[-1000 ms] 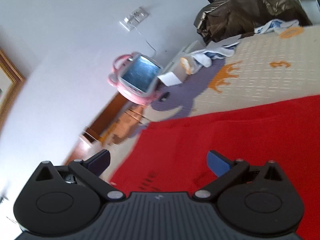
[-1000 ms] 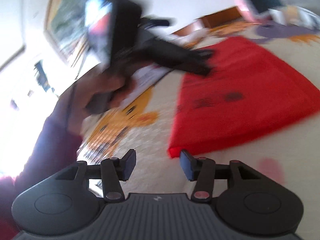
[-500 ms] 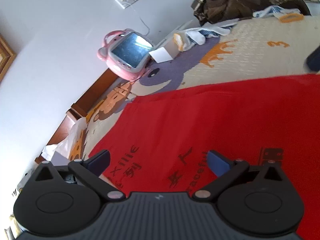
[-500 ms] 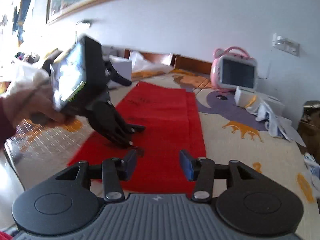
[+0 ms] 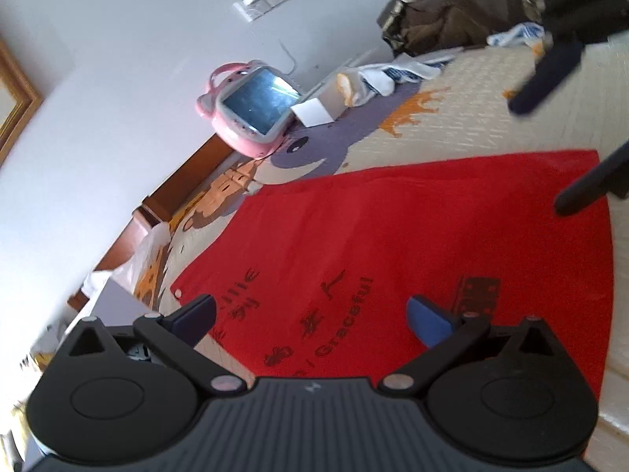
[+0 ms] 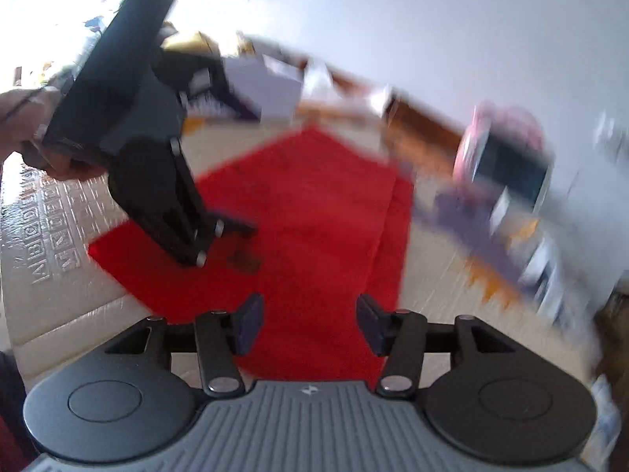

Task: Fold shopping bag
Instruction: 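Move the open right gripper to the side edge of the red bag, then close the right gripper on the red bag's side edge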

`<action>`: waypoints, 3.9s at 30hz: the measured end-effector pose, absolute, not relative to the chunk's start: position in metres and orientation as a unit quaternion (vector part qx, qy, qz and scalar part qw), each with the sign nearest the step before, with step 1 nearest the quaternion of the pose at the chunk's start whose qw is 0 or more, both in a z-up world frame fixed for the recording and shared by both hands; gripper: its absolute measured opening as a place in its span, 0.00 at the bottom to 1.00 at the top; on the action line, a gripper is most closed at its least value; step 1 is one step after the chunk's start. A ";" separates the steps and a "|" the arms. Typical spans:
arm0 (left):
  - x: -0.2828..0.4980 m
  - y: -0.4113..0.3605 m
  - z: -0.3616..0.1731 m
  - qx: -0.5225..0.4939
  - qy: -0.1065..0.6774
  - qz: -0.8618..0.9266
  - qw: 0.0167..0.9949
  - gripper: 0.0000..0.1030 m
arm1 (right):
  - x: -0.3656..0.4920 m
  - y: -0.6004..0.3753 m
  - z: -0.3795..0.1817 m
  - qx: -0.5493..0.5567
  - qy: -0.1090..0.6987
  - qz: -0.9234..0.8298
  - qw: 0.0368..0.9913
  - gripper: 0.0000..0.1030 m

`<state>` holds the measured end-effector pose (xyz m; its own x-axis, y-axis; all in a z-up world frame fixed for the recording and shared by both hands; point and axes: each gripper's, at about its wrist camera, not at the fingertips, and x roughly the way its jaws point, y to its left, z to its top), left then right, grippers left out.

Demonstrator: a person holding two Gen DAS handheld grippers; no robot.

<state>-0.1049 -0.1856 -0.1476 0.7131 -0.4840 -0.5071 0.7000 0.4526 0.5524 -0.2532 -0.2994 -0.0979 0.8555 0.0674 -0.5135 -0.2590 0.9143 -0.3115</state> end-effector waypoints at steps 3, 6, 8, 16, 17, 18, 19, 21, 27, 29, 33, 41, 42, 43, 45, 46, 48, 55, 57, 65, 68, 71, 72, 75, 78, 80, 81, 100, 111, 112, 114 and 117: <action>-0.101 -0.172 -0.146 0.364 0.155 -0.335 0.855 0.99 | -0.260 -0.300 -0.088 -0.214 0.231 0.105 0.943 0.66; -0.092 -0.150 -0.144 0.312 0.191 -0.332 0.869 0.99 | -0.246 -0.295 -0.089 -0.225 0.239 0.144 0.933 0.66; -0.090 -0.139 -0.143 0.279 0.214 -0.344 0.871 0.99 | -0.230 -0.294 -0.086 -0.230 0.232 0.172 0.929 0.66; -0.104 -0.138 -0.150 0.283 0.224 -0.347 0.865 1.00 | -0.152 -0.275 -0.089 -0.260 0.210 0.279 0.900 0.57; -0.103 -0.136 -0.150 0.280 0.225 -0.349 0.866 1.00 | -0.127 -0.262 -0.100 -0.276 0.218 0.286 0.891 0.55; -0.100 -0.134 -0.151 0.272 0.231 -0.352 0.865 1.00 | -0.102 -0.249 -0.110 -0.292 0.226 0.292 0.882 0.54; -0.097 -0.132 -0.151 0.263 0.237 -0.355 0.865 1.00 | -0.094 -0.243 -0.118 -0.308 0.240 0.298 0.871 0.46; -0.092 -0.130 -0.151 0.250 0.247 -0.359 0.865 1.00 | -0.091 -0.241 -0.124 -0.301 0.242 0.308 0.870 0.36; -0.097 -0.136 -0.150 0.270 0.233 -0.350 0.866 1.00 | -0.111 -0.256 -0.114 -0.301 0.189 0.297 0.886 0.37; -0.099 -0.139 -0.148 0.280 0.229 -0.342 0.867 1.00 | -0.131 -0.266 -0.105 -0.321 0.136 0.280 0.895 0.47; -0.105 -0.148 -0.141 0.283 0.222 -0.314 0.879 1.00 | -0.171 -0.290 -0.094 -0.346 0.058 0.260 0.899 0.67; -0.118 -0.152 -0.124 0.213 0.281 -0.278 0.894 1.00 | -0.242 -0.329 -0.100 -0.379 0.067 0.250 0.889 0.82; -0.122 -0.149 -0.122 0.202 0.282 -0.268 0.899 1.00 | -0.247 -0.330 -0.103 -0.387 0.072 0.252 0.884 0.84; -0.124 -0.146 -0.121 0.192 0.284 -0.260 0.903 1.00 | -0.252 -0.330 -0.106 -0.395 0.077 0.254 0.880 0.84; -0.129 -0.141 -0.120 0.174 0.289 -0.252 0.907 0.99 | -0.267 -0.329 -0.118 -0.434 0.084 0.257 0.859 0.84; -0.133 -0.139 -0.120 0.165 0.291 -0.252 0.908 0.99 | -0.275 -0.328 -0.124 -0.454 0.088 0.258 0.848 0.84; -0.138 -0.139 -0.121 0.158 0.287 -0.255 0.910 1.00 | -0.285 -0.327 -0.130 -0.489 0.096 0.260 0.827 0.83; -0.135 -0.158 -0.143 0.199 0.290 -0.235 0.906 1.00 | -0.290 -0.321 -0.132 -0.522 0.143 0.278 0.793 0.72; -0.130 -0.157 -0.148 0.190 0.300 -0.233 0.905 1.00 | -0.285 -0.314 -0.130 -0.533 0.154 0.267 0.788 0.72; -0.113 -0.140 -0.152 0.123 0.341 -0.260 0.895 1.00 | -0.281 -0.294 -0.139 -0.628 0.141 0.251 0.723 0.75; -0.113 -0.141 -0.152 0.126 0.340 -0.265 0.893 1.00 | -0.285 -0.290 -0.147 -0.694 0.132 0.243 0.665 0.75; -0.117 -0.143 -0.152 0.140 0.330 -0.264 0.895 1.00 | -0.288 -0.287 -0.152 -0.748 0.118 0.253 0.603 0.77; -0.118 -0.144 -0.151 0.143 0.327 -0.264 0.896 1.00 | -0.288 -0.286 -0.153 -0.752 0.116 0.255 0.596 0.79; -0.118 -0.144 -0.151 0.140 0.328 -0.264 0.896 1.00 | -0.280 -0.282 -0.148 -0.745 0.107 0.260 0.604 0.80; -0.116 -0.142 -0.152 0.129 0.335 -0.266 0.895 1.00 | -0.274 -0.284 -0.142 -0.715 0.113 0.266 0.637 0.80; -0.115 -0.142 -0.152 0.126 0.338 -0.267 0.894 1.00 | -0.275 -0.287 -0.143 -0.724 0.123 0.257 0.629 0.80; -0.114 -0.141 -0.152 0.125 0.338 -0.268 0.894 1.00 | -0.276 -0.290 -0.144 -0.731 0.130 0.249 0.621 0.80; -0.111 -0.148 -0.148 0.171 0.330 -0.283 0.884 1.00 | -0.264 -0.333 -0.117 -0.667 0.165 0.298 0.663 0.78; -0.108 -0.146 -0.149 0.177 0.325 -0.294 0.881 1.00 | -0.278 -0.291 -0.121 -0.661 0.191 0.311 0.656 0.93; -0.108 -0.146 -0.149 0.177 0.326 -0.293 0.881 1.00 | -0.278 -0.290 -0.122 -0.665 0.189 0.307 0.655 1.00; -0.108 -0.146 -0.149 0.177 0.325 -0.292 0.882 1.00 | -0.274 -0.288 -0.125 -0.677 0.177 0.299 0.649 1.00; -0.110 -0.148 -0.149 0.181 0.323 -0.290 0.882 1.00 | -0.267 -0.284 -0.124 -0.689 0.179 0.290 0.639 0.99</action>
<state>-0.1095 -0.1476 -0.1485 0.6230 -0.3941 -0.6757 0.6287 0.7663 0.1327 -0.2667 -0.2836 -0.1236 0.7674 0.1237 -0.6291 -0.6179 -0.1192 -0.7772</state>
